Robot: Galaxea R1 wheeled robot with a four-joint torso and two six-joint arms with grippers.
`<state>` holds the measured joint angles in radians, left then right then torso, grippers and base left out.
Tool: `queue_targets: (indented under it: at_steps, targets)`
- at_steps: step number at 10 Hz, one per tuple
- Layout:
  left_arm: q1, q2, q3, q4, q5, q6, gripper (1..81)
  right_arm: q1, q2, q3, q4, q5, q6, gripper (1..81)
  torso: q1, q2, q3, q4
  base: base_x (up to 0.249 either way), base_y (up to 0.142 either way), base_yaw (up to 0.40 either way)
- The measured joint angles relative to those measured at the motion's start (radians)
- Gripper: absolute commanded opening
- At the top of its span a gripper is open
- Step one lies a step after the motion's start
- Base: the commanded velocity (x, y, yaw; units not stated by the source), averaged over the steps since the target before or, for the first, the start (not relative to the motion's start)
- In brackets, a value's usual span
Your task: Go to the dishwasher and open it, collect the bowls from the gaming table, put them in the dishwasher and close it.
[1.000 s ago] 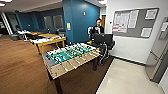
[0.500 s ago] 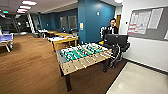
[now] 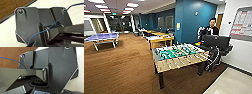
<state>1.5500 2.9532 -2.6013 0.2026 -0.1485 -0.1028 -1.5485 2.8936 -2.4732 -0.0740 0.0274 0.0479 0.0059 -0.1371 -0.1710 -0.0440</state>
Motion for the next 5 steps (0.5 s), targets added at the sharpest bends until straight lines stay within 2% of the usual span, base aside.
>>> queue_targets:
  at_steps: [5]
  targets:
    - [0.005,0.01,-0.022,0.0,0.001,0.0,81.1,-0.001,0.004,-0.005,0.0,-0.001,0.0,81.1,-0.001,0.0,0.0,0.0,0.0,0.0,0.38]
